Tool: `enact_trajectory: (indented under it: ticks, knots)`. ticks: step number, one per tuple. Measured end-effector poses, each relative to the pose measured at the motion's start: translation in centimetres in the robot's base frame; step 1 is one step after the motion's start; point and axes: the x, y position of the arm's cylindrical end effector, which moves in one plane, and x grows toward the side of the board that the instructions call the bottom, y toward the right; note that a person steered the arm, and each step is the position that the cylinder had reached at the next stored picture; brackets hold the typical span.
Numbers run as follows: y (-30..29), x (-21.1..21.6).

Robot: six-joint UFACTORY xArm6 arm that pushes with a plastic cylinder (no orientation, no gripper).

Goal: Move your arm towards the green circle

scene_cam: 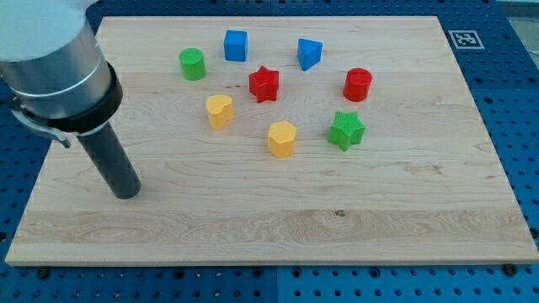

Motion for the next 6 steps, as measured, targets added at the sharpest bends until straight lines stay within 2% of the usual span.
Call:
enact_trajectory:
  ticks: [1, 2, 5, 6]
  knots:
    - [0.4, -0.7]
    - [3.2, -4.2]
    - [3.5, -15.6]
    - [3.5, -15.6]
